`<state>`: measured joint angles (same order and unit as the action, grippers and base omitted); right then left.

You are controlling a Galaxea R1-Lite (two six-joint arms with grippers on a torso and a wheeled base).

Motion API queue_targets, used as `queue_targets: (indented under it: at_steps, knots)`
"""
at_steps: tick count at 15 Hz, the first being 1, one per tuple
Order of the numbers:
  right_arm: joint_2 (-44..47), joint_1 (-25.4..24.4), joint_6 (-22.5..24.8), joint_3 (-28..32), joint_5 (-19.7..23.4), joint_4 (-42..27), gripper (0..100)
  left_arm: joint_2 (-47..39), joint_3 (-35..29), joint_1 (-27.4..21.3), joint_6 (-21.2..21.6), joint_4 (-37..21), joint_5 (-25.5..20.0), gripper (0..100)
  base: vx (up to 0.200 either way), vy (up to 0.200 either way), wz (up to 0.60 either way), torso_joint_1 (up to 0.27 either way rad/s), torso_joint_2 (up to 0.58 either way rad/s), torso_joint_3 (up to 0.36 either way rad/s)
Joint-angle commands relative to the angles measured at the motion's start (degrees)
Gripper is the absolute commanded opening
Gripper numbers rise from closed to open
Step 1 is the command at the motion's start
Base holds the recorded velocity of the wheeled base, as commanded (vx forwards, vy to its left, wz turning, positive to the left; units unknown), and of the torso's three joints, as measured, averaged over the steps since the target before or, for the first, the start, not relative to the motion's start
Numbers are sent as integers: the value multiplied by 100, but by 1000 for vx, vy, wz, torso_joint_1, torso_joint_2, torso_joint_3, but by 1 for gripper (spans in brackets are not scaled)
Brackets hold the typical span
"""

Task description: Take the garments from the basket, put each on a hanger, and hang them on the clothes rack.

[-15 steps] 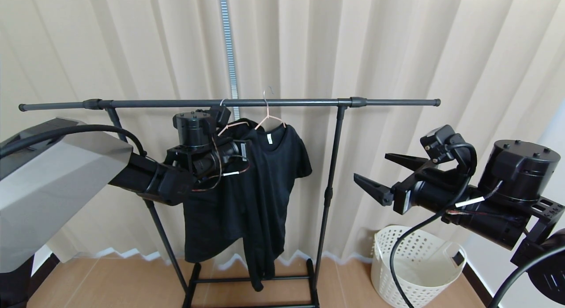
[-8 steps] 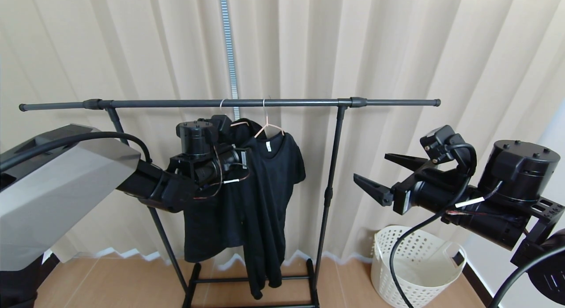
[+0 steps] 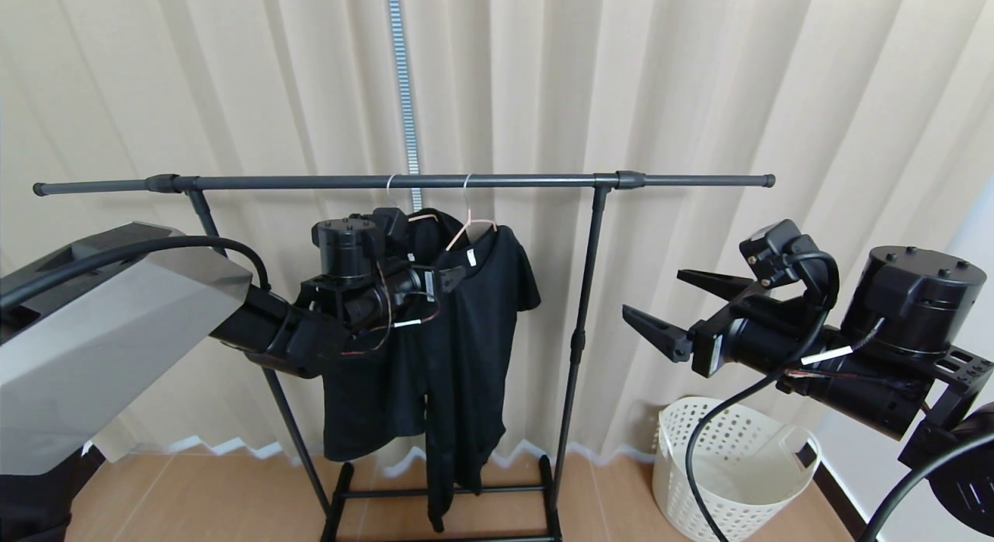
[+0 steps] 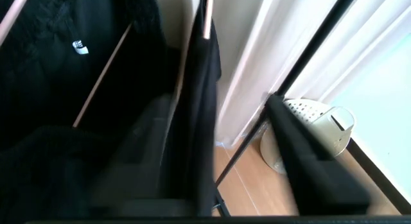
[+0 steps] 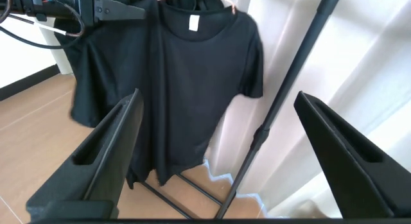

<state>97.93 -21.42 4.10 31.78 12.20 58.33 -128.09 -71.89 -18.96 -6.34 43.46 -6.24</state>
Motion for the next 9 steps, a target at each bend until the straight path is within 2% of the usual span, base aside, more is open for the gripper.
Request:
queue_targets:
  at_steps: [1,3,5,7,9]
  knots:
    - [-10,-3,3,4,1,12,100,47,8,-3,1,-4,0,100,0,0,0,0,0,0]
    - [-54,-11,-5,-23,10,20,100,258,87,-12,27,-13,132,100,0,0,0,0,0,0]
    - [-318,-11,-5,-76,19,29,100,1040,588,-12,80,-39,193,100,0,0,0,0,0,0]
    - [-731,-11,-14,-137,28,29,100,1937,1283,24,168,-48,193,100,0,0,0,0,0,0]
    - [-1241,-11,21,-251,1,73,100,2991,2241,32,326,-31,176,100,0,0,0,0,0,0]
